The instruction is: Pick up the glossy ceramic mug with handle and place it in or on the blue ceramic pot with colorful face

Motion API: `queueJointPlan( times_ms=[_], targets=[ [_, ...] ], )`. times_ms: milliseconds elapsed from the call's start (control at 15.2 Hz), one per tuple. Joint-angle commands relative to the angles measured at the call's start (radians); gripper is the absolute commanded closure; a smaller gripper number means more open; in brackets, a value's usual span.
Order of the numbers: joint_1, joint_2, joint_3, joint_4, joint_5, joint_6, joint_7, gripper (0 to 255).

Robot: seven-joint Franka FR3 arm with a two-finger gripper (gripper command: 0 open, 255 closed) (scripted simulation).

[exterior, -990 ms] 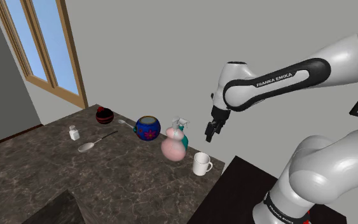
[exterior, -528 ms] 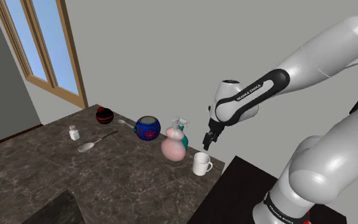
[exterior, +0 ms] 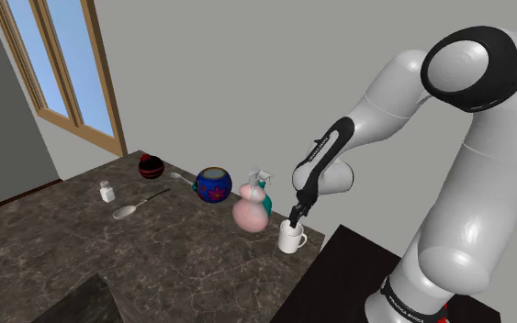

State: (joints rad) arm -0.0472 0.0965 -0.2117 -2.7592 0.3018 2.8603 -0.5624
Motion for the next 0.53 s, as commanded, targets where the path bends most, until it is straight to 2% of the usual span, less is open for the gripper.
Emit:
queueJointPlan(
  times_ms=[0,330,462],
  targets=[
    [-0.013,0.057,0.027,0.016,0.075,0.039,-0.06,0],
    [-0.071,0.156,0.115,0.046,0.199,0.106,-0.156,0],
    [-0.081,0.167,0.128,0.049,0.209,0.114,-0.165,0]
  ],
)
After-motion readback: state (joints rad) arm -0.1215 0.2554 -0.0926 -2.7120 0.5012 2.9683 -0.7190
